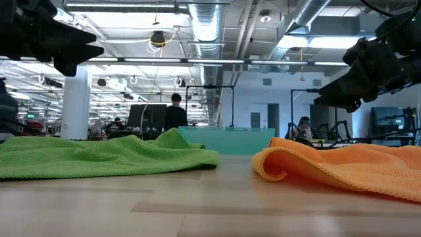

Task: Roll microfiber towels into tight, uniform cylinder then place into a basket
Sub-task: Fold the green microfiber towel

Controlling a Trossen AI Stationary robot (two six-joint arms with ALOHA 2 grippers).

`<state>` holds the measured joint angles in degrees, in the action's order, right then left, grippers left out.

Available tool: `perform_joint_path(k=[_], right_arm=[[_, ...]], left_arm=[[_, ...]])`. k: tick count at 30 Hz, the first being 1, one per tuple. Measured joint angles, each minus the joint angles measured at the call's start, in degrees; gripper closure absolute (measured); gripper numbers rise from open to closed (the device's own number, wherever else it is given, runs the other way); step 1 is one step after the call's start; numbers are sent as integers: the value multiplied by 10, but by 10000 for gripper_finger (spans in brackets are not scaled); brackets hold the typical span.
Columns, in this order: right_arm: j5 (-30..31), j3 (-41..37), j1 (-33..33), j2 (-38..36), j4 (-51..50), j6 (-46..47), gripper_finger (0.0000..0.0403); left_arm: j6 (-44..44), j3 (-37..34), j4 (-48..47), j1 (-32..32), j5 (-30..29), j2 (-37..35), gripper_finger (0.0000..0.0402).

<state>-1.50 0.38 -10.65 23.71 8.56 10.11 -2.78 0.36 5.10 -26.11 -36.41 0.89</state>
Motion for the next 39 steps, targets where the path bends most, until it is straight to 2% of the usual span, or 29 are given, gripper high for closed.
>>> perform_joint_path(k=[11, 21, 29, 39], right_arm=[[0, 0, 0, 0, 0, 0, 154], [0, 0, 0, 0, -1, 0, 154], [0, 0, 0, 0, -5, 0, 154], [0, 0, 0, 0, -5, 0, 154]], left_arm=[[-2, 0, -1, 0, 80, 11, 207], [47, 0, 2, 0, 42, 13, 207], [82, 0, 25, 0, 42, 13, 207], [85, 0, 34, 0, 42, 13, 207]])
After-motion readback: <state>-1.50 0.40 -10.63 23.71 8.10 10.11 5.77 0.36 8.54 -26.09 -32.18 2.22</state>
